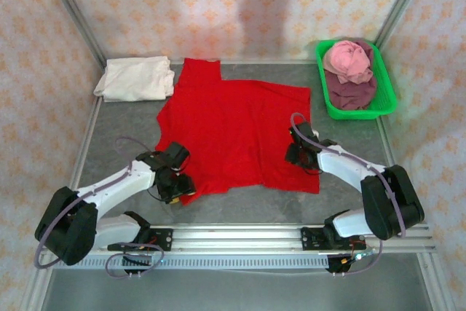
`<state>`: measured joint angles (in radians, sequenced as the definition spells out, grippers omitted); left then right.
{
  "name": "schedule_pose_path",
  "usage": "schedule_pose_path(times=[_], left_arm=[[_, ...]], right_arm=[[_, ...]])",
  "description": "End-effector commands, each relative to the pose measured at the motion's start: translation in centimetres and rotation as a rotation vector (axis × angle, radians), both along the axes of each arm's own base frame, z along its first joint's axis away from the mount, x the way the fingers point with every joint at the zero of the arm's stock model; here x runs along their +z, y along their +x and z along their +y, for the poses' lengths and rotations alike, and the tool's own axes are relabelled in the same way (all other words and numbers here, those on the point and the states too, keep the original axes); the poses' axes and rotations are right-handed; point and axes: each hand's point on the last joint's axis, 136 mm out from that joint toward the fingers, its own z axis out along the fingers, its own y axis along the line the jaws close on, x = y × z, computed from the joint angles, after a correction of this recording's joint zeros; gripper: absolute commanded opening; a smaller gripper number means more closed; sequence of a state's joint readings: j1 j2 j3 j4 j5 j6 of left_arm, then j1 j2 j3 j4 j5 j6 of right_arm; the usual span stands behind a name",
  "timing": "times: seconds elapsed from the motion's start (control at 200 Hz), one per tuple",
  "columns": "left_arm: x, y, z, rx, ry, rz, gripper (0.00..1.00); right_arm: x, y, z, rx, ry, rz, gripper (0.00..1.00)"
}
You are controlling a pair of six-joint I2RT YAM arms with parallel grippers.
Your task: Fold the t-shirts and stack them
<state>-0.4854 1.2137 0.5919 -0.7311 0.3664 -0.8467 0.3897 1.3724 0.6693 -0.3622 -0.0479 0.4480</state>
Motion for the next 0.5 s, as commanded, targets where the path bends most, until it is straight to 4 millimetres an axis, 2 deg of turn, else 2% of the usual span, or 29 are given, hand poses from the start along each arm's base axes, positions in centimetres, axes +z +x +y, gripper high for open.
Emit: schedule_pose_path(times=[0.0, 0.045, 0.085, 0.205, 0.36, 0.45, 0.495], left_arm=[[-0.2, 2.0, -0.9, 0.001, -0.02, -0.071, 0.39], [0.1, 2.6, -0.8, -0.008, -0.003, -0.082, 0.24], [0.6, 3.0, -0.7, -0.022, 0.017, -0.091, 0.16], [2.9, 4.6, 1.1, -0.045, 0.095, -0.138, 0.0], [6.3, 9.3, 3.2, 0.02, 0.069, -0.258, 0.0], [9.0, 12.7, 3.1, -0.022, 0.073, -0.326, 0.0], [9.8, 13.9, 3.3, -0.047, 0.1, -0.333, 0.0]], right_arm=[[0.7, 1.0, -0.6, -0.016, -0.026, -0.044, 0.5], [0.7, 0.9, -0.6, -0.019, -0.024, -0.045, 0.5], [0.7, 0.8, -0.7, -0.025, -0.023, -0.046, 0.5], [-0.1, 0.6, -0.8, -0.031, -0.021, -0.018, 0.5], [-1.1, 1.1, -0.4, -0.021, -0.017, 0.033, 0.48], [-1.3, 1.5, -0.6, -0.032, -0.025, 0.038, 0.48], [-1.3, 1.7, -1.0, -0.049, -0.038, 0.042, 0.49]])
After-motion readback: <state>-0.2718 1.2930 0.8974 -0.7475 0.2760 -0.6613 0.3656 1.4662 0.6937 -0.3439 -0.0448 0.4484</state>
